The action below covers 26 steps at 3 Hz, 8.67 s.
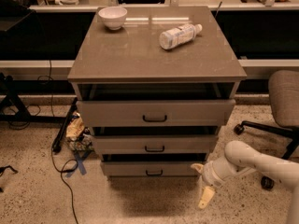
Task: Open bottom drawer
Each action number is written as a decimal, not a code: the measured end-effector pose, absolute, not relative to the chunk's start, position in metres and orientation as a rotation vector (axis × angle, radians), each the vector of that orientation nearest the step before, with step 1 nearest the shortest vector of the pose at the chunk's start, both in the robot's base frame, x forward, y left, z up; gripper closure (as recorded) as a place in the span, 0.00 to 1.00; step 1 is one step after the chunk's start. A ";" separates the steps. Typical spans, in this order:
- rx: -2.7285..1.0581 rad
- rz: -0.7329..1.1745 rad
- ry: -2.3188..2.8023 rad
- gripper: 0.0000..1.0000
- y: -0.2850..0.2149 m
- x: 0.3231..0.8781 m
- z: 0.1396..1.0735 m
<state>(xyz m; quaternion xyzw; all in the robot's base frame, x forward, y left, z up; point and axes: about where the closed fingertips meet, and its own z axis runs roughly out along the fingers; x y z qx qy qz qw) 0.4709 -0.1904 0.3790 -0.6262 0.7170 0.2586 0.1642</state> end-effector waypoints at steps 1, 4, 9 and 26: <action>-1.862 0.642 1.923 0.00 -0.187 0.497 0.336; -1.911 0.483 1.880 0.00 -0.183 0.524 0.273; -1.850 0.152 1.822 0.00 -0.180 0.603 0.191; -1.830 0.177 1.865 0.97 -0.188 0.613 0.167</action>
Offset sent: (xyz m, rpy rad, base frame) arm 0.0219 0.0018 -0.0316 -0.0049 -0.0851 0.0502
